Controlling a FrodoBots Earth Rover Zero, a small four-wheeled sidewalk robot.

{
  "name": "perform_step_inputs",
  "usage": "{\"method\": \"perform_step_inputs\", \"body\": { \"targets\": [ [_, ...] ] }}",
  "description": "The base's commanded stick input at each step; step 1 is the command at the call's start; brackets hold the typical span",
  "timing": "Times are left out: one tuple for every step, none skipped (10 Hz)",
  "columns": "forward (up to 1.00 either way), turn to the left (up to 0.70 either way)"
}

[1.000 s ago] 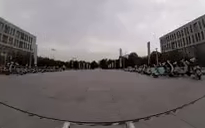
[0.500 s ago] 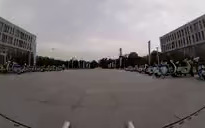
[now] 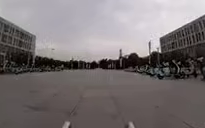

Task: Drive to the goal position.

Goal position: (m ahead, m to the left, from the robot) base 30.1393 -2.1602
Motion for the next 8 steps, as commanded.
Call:
{"method": "perform_step_inputs", "body": {
  "targets": [
    [0.6,0.0],
    [0.6,0.0],
    [0.6,0.0],
    [0.6,0.0],
    [0.6,0.0],
    [0.6,0.0],
    [0.6,0.0],
    [0.6,0.0]
  ]
}}
